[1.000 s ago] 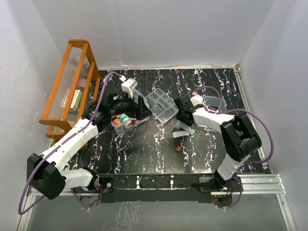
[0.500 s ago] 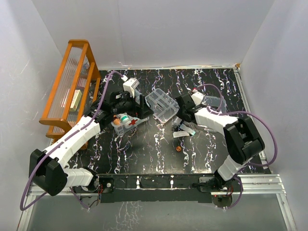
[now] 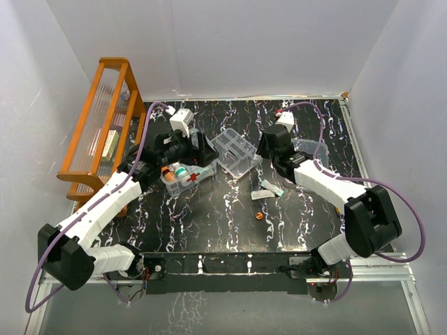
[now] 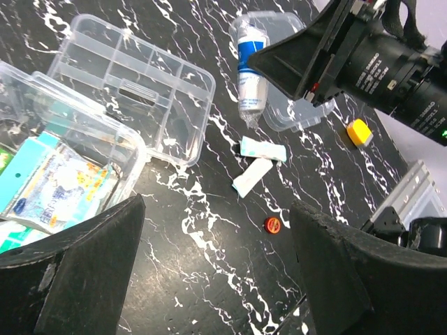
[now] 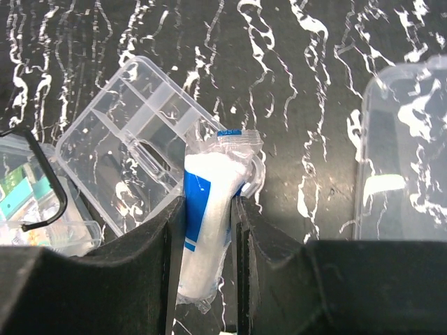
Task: Organize the medicine kit
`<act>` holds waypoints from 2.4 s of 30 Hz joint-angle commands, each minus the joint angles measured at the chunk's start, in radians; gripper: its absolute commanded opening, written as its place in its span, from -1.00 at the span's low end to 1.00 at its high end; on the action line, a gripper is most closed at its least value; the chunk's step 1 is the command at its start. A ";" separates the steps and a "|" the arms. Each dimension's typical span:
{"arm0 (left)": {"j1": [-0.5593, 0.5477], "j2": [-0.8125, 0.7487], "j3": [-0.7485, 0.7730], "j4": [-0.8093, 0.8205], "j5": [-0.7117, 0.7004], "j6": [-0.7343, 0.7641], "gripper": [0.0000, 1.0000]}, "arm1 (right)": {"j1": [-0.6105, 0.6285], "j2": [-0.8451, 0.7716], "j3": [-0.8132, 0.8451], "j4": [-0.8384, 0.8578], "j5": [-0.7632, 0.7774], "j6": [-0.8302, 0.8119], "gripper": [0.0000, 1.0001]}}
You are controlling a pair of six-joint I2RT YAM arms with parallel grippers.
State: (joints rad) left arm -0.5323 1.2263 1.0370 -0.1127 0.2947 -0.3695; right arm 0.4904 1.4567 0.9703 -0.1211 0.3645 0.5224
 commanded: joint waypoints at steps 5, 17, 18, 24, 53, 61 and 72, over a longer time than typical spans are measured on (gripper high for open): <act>-0.004 -0.068 0.025 -0.009 -0.092 -0.031 0.67 | -0.002 0.107 0.057 0.204 -0.079 -0.122 -0.50; -0.003 -0.084 -0.002 -0.018 -0.118 -0.045 0.68 | 0.000 0.275 0.081 0.273 -0.033 -0.103 -0.57; -0.004 -0.081 -0.003 -0.018 -0.118 -0.045 0.68 | 0.001 0.278 0.075 0.269 -0.019 -0.084 -0.57; -0.004 -0.073 -0.009 -0.023 -0.119 -0.038 0.68 | 0.001 0.278 0.055 0.181 0.089 0.030 -0.57; -0.003 -0.242 0.063 -0.112 -0.448 -0.063 0.71 | 0.002 0.274 0.129 0.478 -0.730 -0.545 -0.53; -0.003 -0.266 0.038 -0.109 -0.430 -0.128 0.74 | 0.002 0.361 0.163 0.427 -0.743 -0.584 -0.52; -0.003 -0.265 0.037 -0.147 -0.428 -0.110 0.76 | 0.003 0.443 0.231 0.329 -0.732 -0.707 -0.49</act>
State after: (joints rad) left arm -0.5323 0.9695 1.0660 -0.2447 -0.1310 -0.4877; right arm 0.4934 1.8725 1.1110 0.2420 -0.3695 -0.1093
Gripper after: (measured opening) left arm 0.878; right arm 0.246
